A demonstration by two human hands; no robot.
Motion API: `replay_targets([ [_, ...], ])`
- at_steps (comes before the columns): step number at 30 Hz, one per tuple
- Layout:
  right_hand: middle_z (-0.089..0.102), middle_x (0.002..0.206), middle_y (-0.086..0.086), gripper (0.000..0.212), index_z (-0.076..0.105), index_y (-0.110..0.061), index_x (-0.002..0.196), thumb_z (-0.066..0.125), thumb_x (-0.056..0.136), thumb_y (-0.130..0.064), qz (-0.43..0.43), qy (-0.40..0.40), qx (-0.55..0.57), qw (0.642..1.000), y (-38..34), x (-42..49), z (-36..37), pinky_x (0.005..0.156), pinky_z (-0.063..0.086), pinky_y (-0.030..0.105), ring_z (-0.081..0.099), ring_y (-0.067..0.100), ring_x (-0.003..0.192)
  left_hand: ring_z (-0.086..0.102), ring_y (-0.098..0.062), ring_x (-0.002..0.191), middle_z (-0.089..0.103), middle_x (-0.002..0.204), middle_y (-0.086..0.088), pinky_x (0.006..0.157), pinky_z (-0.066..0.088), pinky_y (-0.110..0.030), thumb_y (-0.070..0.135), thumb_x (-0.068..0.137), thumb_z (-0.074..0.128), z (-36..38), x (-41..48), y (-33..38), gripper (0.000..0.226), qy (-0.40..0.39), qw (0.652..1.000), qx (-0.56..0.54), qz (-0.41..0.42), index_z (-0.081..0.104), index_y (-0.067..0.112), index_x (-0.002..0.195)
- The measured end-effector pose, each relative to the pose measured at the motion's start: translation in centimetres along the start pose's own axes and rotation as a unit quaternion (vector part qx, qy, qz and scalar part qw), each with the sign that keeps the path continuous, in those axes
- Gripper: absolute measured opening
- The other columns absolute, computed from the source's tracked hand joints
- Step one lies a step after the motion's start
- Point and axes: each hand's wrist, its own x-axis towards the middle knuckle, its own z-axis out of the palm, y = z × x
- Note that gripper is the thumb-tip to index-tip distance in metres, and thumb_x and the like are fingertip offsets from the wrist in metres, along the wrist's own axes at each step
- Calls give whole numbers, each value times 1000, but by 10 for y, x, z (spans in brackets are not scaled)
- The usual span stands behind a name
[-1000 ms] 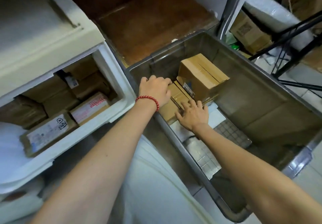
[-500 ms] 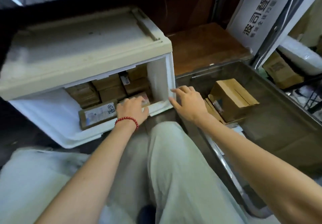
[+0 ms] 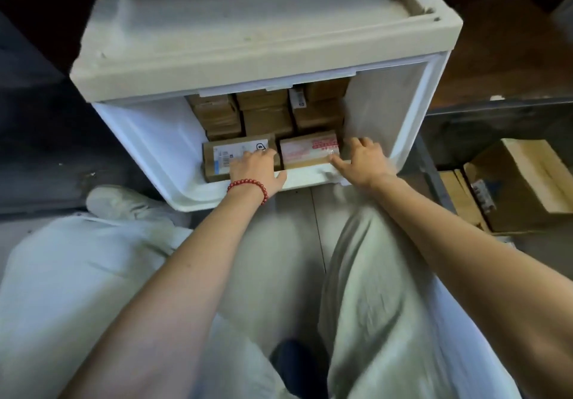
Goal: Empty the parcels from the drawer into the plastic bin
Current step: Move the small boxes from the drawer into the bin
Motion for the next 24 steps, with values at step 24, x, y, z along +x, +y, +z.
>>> replay_targets([
  [24,52,137,8,60,33,-6,137,56,94,-42,76,-30,309,948,-3,34,12,95,37,25,50,27,125,22,-28,137,28,148,-4,110,18,-44,45,92,51,39,55,21,50,-2,977,-200,-78,47,21,136],
])
